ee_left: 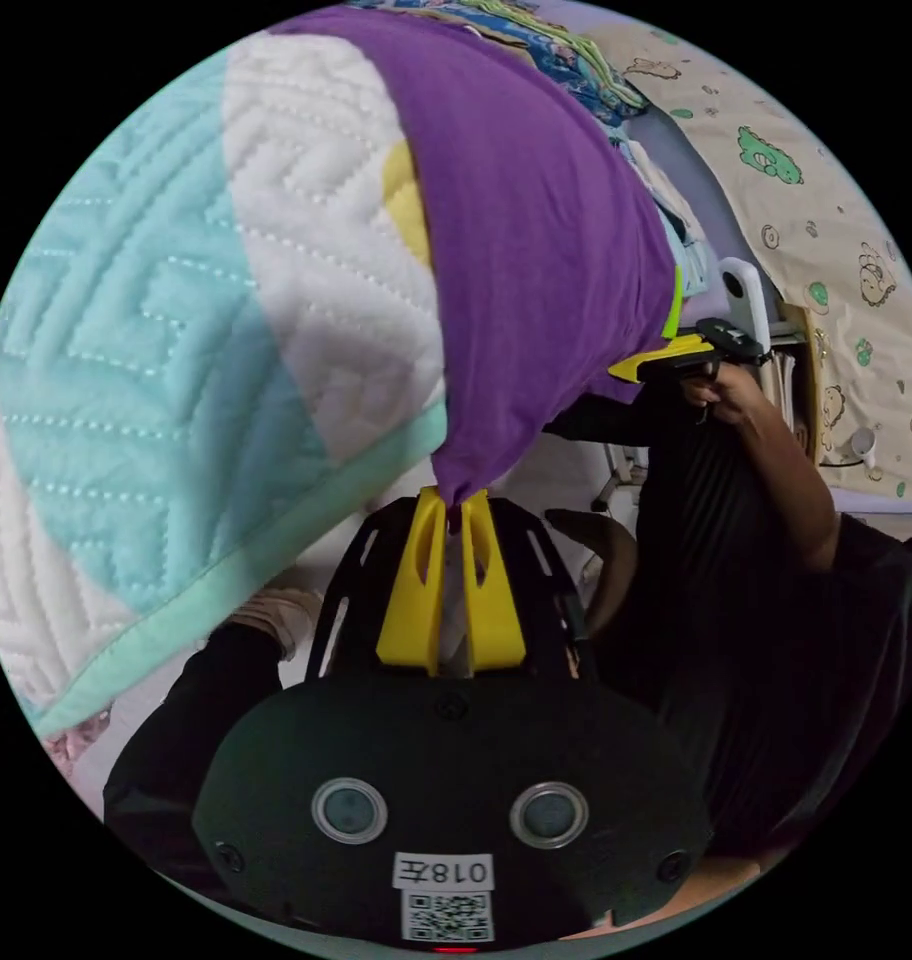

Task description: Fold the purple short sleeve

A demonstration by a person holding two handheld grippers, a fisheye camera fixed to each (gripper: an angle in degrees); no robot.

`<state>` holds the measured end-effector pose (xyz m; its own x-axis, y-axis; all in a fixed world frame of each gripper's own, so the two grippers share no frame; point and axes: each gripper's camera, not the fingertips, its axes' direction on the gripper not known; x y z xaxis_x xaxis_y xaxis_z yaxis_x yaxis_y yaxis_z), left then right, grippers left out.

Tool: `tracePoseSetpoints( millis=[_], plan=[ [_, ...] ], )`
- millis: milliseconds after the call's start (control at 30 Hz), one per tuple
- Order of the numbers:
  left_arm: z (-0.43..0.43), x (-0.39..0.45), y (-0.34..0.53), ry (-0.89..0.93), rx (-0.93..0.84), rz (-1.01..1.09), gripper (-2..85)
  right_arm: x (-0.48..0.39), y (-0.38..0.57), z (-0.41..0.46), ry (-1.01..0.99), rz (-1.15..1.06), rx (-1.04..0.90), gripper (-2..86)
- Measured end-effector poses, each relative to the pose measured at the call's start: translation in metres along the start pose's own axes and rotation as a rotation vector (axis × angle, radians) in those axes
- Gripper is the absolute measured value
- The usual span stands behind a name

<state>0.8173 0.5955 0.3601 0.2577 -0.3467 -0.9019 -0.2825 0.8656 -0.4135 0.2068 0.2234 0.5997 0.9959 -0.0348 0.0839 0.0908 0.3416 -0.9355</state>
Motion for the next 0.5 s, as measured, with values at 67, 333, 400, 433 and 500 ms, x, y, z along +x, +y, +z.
tracePoseSetpoints(
  millis=[67, 333, 400, 433, 500],
  plan=[
    [-0.007, 0.002, 0.004, 0.083, 0.007, 0.017, -0.4, -0.009, 0.010, -0.012, -0.009, -0.014, 0.019, 0.2],
    [-0.044, 0.030, 0.037, 0.263, 0.081, 0.093, -0.9, -0.045, 0.059, -0.085, -0.106, -0.041, 0.184, -0.2],
    [-0.057, 0.035, 0.047, 0.299, 0.143, 0.104, -0.8, -0.051, 0.069, -0.103, -0.125, -0.049, 0.223, -0.2],
    [-0.066, 0.038, 0.054, 0.307, 0.185, 0.108, -0.8, -0.054, 0.074, -0.114, -0.132, -0.054, 0.247, -0.2],
    [-0.079, 0.038, 0.065, 0.318, 0.253, 0.100, -0.8, -0.056, 0.080, -0.128, -0.153, -0.058, 0.283, -0.1]
  ],
)
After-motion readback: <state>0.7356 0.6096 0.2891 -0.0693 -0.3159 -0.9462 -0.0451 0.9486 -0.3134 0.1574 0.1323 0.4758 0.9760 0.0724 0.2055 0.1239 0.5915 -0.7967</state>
